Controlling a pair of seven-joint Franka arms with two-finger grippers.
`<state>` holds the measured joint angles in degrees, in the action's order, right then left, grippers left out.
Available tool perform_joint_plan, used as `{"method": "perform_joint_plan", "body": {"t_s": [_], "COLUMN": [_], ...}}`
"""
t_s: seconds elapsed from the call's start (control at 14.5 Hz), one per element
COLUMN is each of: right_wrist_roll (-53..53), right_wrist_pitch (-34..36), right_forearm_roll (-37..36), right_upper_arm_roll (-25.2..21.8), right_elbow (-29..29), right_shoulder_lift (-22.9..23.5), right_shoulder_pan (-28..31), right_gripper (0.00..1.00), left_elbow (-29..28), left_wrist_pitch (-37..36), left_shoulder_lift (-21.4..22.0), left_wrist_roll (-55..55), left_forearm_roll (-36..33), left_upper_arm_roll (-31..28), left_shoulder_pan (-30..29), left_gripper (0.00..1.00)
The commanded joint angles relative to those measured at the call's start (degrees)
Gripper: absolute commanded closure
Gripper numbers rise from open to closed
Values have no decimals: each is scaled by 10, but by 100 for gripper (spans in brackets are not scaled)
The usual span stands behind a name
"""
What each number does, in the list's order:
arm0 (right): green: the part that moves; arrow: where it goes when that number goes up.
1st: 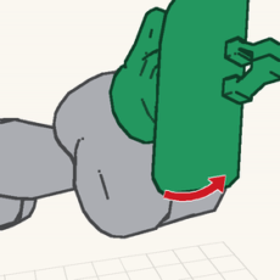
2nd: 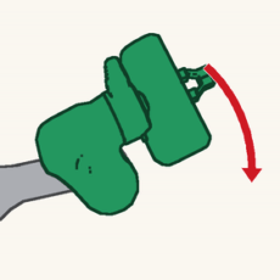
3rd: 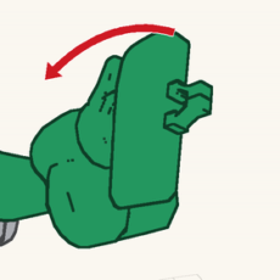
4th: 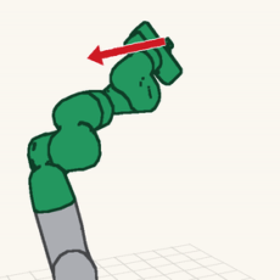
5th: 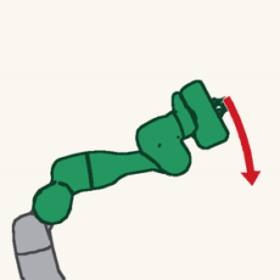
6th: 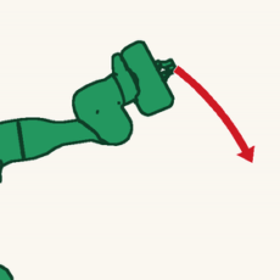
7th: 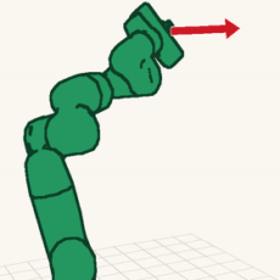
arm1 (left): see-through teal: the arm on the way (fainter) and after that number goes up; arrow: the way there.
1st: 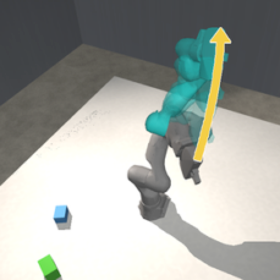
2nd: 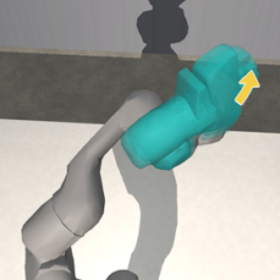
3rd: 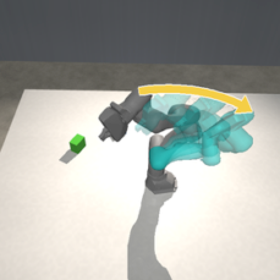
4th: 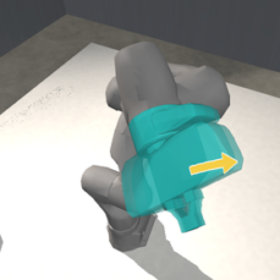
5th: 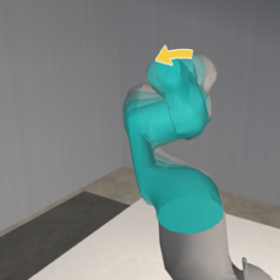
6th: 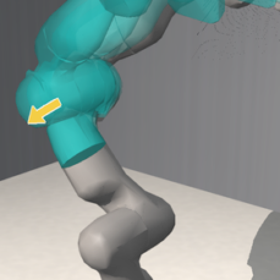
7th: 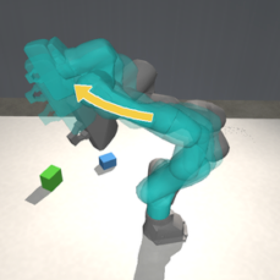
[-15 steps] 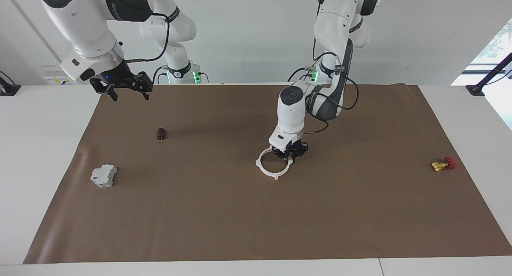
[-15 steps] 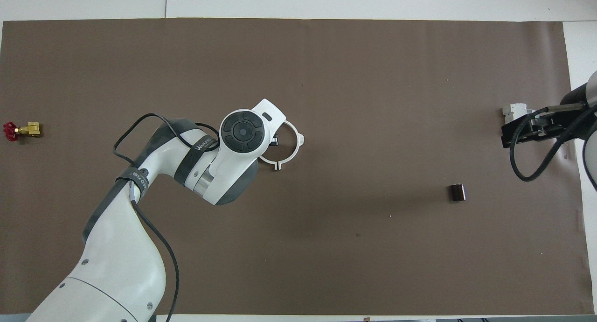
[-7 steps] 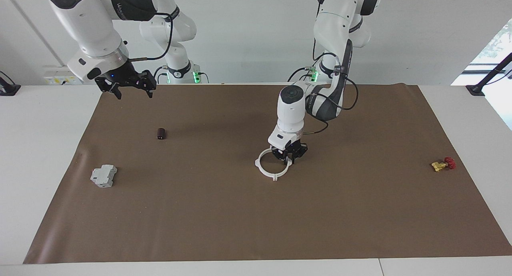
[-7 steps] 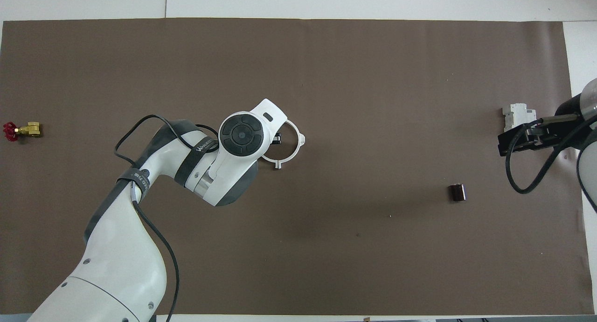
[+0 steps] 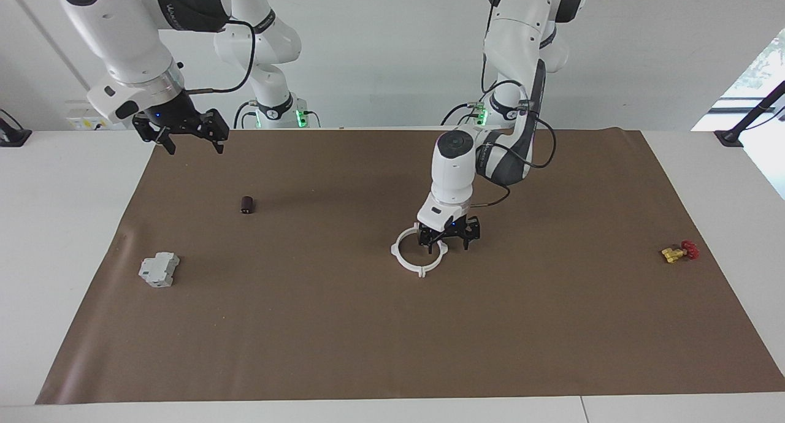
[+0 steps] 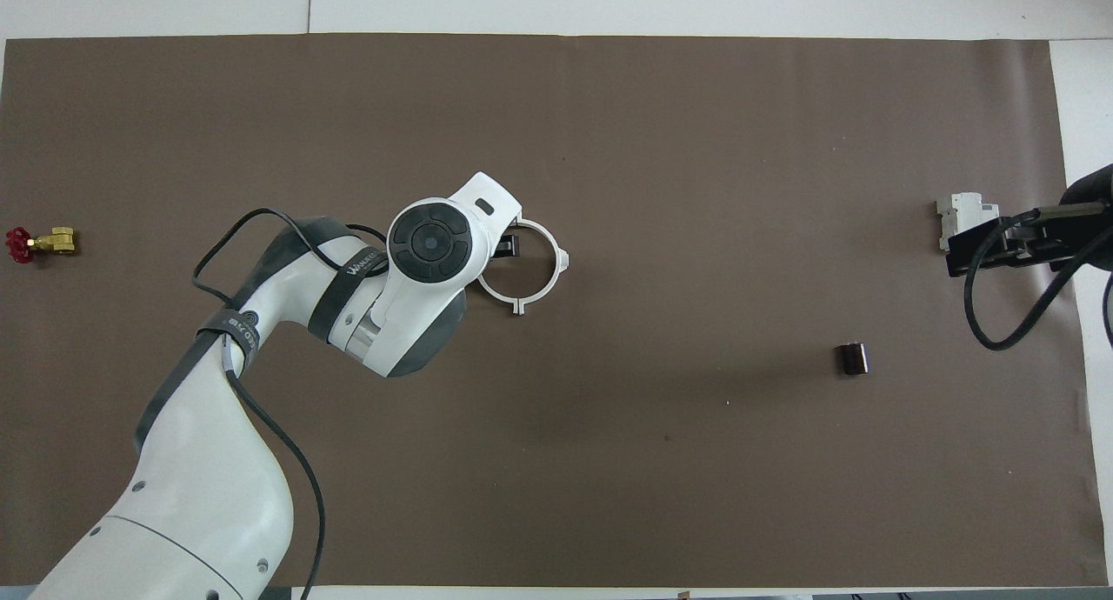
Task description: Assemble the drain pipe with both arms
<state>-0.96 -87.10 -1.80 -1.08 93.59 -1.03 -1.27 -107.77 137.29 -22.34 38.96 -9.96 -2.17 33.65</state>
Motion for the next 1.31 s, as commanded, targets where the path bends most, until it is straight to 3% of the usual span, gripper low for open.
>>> {"method": "perform_joint_plan", "body": {"t_s": [0.0,0.34,0.62,0.89,1.24], "right_wrist_roll": [-2,-5,-4,-1,-1], "right_wrist_pitch": [-20,-25,-18,-18,-19], "right_forearm_roll": [3,1,4,5,5], "right_upper_arm_roll": [-2,-2,-3,-3,-1], "right_elbow": [15,-6,-6,-4,-9], "right_shoulder_lift": [-9,7,7,4,2], "right_shoulder_pan": [-1,2,6,6,14], "right_gripper": [0,0,0,0,0], "left_elbow": [-23,-37,-27,12,103], "left_wrist_pitch": [-4,-54,-115,-202,-310], "left_shoulder_lift": [47,99,141,165,166], "left_wrist_roll": [-33,-127,-275,-392,-432], "left_forearm_roll": [-9,-1,86,114,115], "left_upper_arm_roll": [2,4,2,1,-6], "left_shoulder_pan": [-45,-122,-192,-263,-321], "left_gripper": [0,0,0,0,0]}}
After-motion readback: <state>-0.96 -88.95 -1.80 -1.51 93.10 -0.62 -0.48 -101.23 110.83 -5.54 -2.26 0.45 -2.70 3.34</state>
